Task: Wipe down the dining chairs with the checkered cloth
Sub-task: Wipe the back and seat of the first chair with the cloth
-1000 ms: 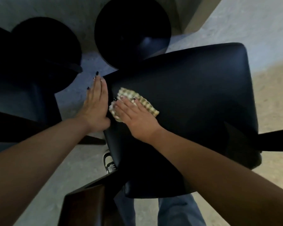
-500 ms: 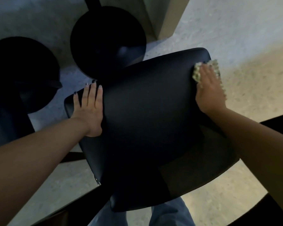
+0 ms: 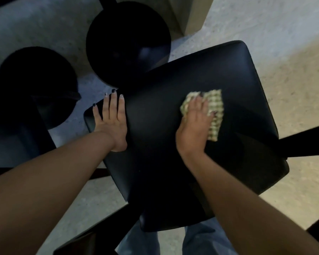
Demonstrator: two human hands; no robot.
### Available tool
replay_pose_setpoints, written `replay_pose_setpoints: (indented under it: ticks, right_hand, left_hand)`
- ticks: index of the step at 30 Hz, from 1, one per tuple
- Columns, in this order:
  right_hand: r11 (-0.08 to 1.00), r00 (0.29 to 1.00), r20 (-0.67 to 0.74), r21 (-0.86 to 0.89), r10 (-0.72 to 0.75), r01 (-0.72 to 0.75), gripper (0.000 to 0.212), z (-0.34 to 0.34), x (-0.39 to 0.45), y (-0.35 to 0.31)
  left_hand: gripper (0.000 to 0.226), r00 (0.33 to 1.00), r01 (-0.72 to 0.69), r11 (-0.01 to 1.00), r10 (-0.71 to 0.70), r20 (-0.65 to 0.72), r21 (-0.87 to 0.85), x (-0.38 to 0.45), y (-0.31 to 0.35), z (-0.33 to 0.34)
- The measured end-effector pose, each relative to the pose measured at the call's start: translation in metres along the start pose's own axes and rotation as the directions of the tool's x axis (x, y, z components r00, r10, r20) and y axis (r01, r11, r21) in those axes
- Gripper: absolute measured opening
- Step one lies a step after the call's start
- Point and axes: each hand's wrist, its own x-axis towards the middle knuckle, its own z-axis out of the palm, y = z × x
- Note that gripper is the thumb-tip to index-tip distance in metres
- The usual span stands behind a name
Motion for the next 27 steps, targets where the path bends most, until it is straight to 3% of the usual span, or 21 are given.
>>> replay_pose_setpoints:
  ticks: [5,9,11,14,16,18,20,27]
  right_hand:
    - [0.966,0.959,0.135,-0.045,-0.247,0.255,0.071,0.02,-0.054,-0.03]
    - [0.88,0.857,0.265,-0.059,-0.442,0.472,0.061,0.026,-0.086,-0.034]
    - [0.778,0.747,0.389,-0.109,-0.54,0.619,0.061,0.027,-0.102,-0.031]
    - [0.475,0.448,0.548,-0.103,-0.706,0.874,0.063,0.026,-0.117,-0.013]
    - [0.301,0.289,0.57,-0.075,-0.769,0.951,0.057,0.024,-0.114,0.001]
    - [0.18,0.195,0.565,-0.083,-0.802,0.98,0.053,0.021,-0.101,0.01]
    - [0.169,0.208,0.534,-0.123,-0.82,0.978,0.053,0.014,-0.077,0.019]
    - [0.595,0.666,0.355,-0.301,-0.656,0.745,0.057,-0.046,0.015,0.094]
  left_hand:
    - [0.143,1.0,-0.015,1.0,0.015,-0.011,-0.001,0.001,-0.002,0.002]
    - [0.145,1.0,-0.02,1.0,0.02,-0.017,0.007,0.004,-0.002,0.004]
    - [0.145,1.0,-0.02,1.0,0.021,-0.016,0.008,0.004,-0.002,0.004]
    - [0.144,1.0,-0.021,1.0,0.022,-0.018,0.013,0.005,-0.003,0.004]
    - [0.143,0.999,-0.027,1.0,0.027,-0.02,0.014,0.005,-0.002,0.005]
    - [0.143,0.999,-0.023,1.0,0.024,-0.036,0.019,0.005,-0.003,0.006]
    - [0.143,0.999,-0.021,1.0,0.022,-0.046,0.015,0.004,-0.002,0.006]
    - [0.145,0.998,-0.012,1.0,0.013,-0.063,0.018,0.002,0.0,0.006]
